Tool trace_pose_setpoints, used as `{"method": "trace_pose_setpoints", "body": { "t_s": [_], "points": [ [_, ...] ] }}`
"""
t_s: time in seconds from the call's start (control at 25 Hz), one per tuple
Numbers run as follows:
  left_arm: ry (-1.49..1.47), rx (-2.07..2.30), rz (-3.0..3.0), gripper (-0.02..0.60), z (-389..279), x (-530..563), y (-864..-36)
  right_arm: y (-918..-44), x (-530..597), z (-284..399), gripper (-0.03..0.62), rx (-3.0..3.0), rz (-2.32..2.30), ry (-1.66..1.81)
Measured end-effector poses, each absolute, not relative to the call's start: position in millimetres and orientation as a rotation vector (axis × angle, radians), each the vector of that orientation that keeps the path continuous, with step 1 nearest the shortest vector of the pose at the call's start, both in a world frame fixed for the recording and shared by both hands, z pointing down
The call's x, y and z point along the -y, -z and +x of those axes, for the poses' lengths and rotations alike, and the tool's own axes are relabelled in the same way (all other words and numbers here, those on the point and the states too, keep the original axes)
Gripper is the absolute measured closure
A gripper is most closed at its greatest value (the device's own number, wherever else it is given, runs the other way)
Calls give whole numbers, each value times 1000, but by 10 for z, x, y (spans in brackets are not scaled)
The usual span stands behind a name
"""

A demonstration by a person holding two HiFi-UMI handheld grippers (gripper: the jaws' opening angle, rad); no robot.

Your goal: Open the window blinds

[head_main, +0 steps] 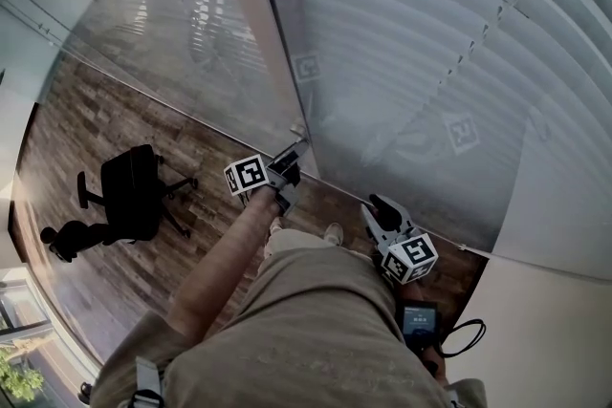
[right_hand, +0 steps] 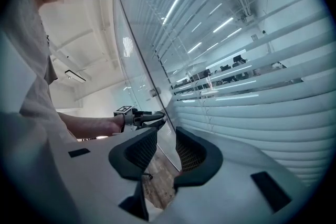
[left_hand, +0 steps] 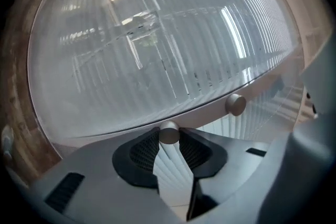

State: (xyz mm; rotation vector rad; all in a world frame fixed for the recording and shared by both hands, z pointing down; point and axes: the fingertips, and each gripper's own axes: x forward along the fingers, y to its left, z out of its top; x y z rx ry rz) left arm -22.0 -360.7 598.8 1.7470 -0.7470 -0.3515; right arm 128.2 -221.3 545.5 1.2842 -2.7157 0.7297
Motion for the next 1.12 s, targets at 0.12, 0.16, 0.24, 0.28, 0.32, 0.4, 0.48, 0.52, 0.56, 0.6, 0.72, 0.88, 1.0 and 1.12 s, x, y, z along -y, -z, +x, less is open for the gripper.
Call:
{"method": "trace_pose_setpoints", "body": {
  "t_s": [0.12,0.16,0.24,0.28,0.32,0.4,0.48,0.52,0.56,0.6,0.72,0.88,1.0,1.12],
  "points": [
    [453,689,1647,448,-232,3608,-6000,-5455,2212,1287,476,2713,1287,-733],
    [480,670,1615,448,-234,3605,-5998,-5452,2209,1290,476,2712,1289,-733],
    [542,618,1535,448,-226,3592,-5999,-5447,2198,1303,476,2713,1292,-732],
    [577,586,1491,448,-220,3584,-6007,-5448,2190,1312,476,2713,1292,-731],
    [609,554,1447,448,-215,3577,-6019,-5448,2183,1319,476,2714,1292,-729],
    [659,493,1370,448,-208,3574,-6040,-5442,2182,1325,476,2715,1290,-728],
    [689,450,1320,448,-204,3577,-6048,-5429,2184,1324,476,2716,1287,-727],
    [697,440,1307,448,-204,3573,-6044,-5422,2180,1318,476,2716,1286,-726],
    [703,433,1298,448,-209,3568,-6035,-5418,2174,1308,476,2716,1285,-725],
    [710,427,1289,448,-216,3565,-6030,-5416,2169,1296,476,2716,1283,-725],
    [737,401,1246,448,-236,3570,-6064,-5434,2166,1280,476,2716,1282,-723],
    [779,350,1163,448,-239,3588,-6044,-5412,2183,1277,476,2712,1285,-722],
    [804,321,1112,448,-252,3598,-6035,-5391,2192,1265,476,2710,1286,-721],
    [840,297,1071,448,-223,3588,-6077,-5411,2177,1297,476,2711,1287,-724]
  ]
}}
